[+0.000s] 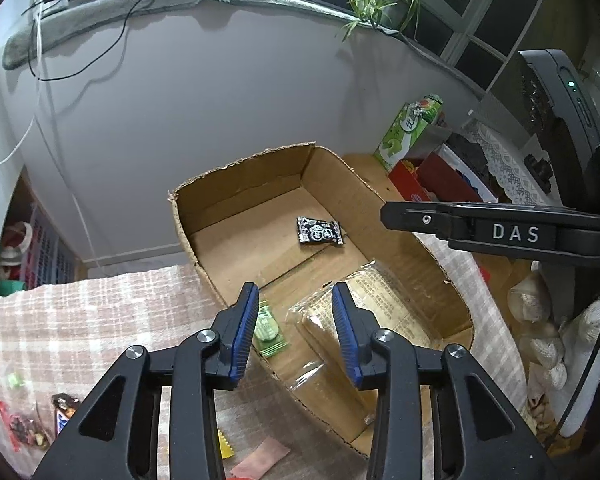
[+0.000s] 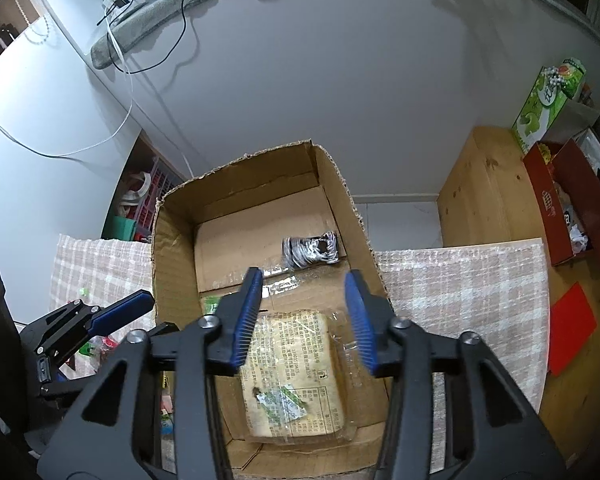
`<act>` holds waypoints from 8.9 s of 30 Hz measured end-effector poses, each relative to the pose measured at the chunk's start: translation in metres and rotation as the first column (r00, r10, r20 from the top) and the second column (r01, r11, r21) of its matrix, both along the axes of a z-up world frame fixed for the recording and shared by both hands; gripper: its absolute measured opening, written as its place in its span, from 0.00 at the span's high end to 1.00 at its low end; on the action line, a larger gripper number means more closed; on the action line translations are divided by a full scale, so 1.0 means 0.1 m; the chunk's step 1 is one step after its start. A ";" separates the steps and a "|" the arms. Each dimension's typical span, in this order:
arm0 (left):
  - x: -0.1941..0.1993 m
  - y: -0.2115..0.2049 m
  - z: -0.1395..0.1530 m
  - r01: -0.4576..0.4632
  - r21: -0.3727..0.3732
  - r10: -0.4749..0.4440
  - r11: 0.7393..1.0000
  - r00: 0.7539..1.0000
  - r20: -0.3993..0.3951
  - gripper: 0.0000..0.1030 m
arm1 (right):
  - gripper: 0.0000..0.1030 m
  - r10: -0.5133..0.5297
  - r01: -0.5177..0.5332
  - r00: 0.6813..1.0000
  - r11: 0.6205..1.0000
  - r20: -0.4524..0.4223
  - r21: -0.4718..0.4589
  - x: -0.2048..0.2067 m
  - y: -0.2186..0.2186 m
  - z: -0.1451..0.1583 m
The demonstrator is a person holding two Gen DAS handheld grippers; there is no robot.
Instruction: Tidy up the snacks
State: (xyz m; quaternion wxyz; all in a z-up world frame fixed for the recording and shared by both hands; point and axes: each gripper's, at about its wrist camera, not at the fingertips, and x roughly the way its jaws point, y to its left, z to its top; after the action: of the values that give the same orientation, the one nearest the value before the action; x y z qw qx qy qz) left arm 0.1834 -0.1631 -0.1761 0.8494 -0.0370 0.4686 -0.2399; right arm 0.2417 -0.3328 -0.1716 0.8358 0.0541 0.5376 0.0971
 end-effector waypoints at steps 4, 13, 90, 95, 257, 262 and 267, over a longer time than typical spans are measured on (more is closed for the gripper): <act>-0.04 0.05 0.04 -0.008 -0.001 0.008 1.000 1.000 0.012 0.65 | 0.56 0.005 -0.005 1.000 1.000 0.009 0.002 -0.05 0.01 0.05; -0.23 0.26 0.19 -0.047 -0.002 0.047 0.999 0.998 0.046 0.65 | 0.56 0.043 -0.044 0.999 0.999 0.033 0.027 -0.26 0.12 0.19; -1.50 2.63 -0.65 -0.164 0.382 0.208 0.910 0.975 -0.077 0.59 | 0.68 0.522 -0.518 0.841 0.853 -0.140 0.065 -1.53 1.97 -0.96; -1.43 2.75 -0.74 -0.158 0.464 0.212 0.872 0.975 -0.066 0.59 | 0.68 0.513 -0.508 0.846 0.858 -0.143 0.076 -1.54 1.91 -0.97; -0.47 0.18 0.06 0.041 -0.015 -0.040 0.999 0.997 0.067 0.74 | 0.73 -0.030 0.028 0.998 0.999 0.059 0.036 -0.95 -0.33 -0.06; -0.45 -0.01 0.02 0.067 0.008 -0.068 0.998 0.995 0.066 0.74 | 0.73 -0.036 0.034 0.998 0.999 0.042 0.033 -0.90 -0.36 -0.15; -0.45 -0.12 -0.02 0.085 0.019 -0.086 0.996 0.995 0.055 0.74 | 0.73 -0.036 0.035 0.999 0.999 0.033 0.034 -0.88 -0.37 -0.19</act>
State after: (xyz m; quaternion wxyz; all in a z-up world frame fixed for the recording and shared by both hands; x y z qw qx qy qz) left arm 0.1386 -0.1746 -0.1782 0.8512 -0.0032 0.4480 -0.2733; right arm 0.1538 -0.3703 -0.1905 0.8452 0.0758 0.5210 0.0923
